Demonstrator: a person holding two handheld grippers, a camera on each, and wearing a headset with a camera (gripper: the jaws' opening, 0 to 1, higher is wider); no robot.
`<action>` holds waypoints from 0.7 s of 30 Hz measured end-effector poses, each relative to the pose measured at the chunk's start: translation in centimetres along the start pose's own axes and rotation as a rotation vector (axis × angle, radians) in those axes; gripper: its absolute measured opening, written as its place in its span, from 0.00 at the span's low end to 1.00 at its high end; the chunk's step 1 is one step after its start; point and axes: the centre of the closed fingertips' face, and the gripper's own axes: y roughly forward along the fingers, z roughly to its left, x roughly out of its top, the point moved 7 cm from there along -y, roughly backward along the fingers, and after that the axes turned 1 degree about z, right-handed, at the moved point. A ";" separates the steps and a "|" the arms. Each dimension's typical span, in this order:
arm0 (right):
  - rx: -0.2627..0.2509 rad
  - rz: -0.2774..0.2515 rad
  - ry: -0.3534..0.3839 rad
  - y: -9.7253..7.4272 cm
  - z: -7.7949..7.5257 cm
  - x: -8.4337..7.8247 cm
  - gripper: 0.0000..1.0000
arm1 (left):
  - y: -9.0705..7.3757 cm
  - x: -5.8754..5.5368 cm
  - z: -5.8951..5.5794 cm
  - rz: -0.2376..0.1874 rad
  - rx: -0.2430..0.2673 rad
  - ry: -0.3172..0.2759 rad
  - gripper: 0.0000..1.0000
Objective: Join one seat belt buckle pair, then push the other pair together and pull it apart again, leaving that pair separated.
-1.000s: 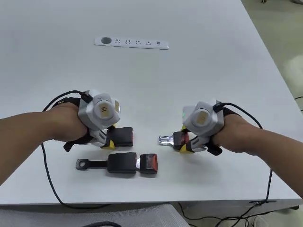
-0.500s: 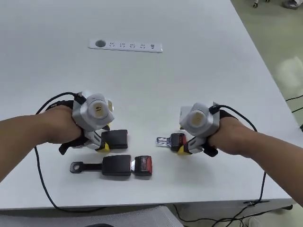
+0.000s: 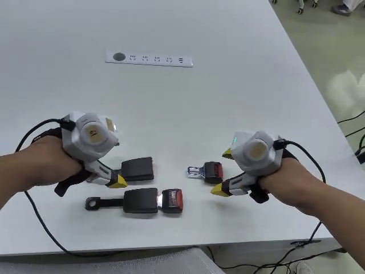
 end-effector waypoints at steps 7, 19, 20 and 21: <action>-0.030 -0.044 0.024 -1.5 1.7 -0.2 0.73 | -2.8 -2.3 -2.3 -0.033 0.077 -0.084 0.84; -0.086 -0.180 0.144 -3.4 3.9 -1.2 0.96 | -5.9 -5.9 -4.5 -0.052 0.172 -0.210 1.00; -0.100 -0.186 0.144 -3.6 4.0 -1.3 1.00 | -6.0 -6.1 -4.5 -0.066 0.182 -0.232 1.00; -0.104 -0.181 0.146 -3.8 4.0 -1.4 1.00 | -6.1 -6.2 -4.6 -0.076 0.189 -0.251 1.00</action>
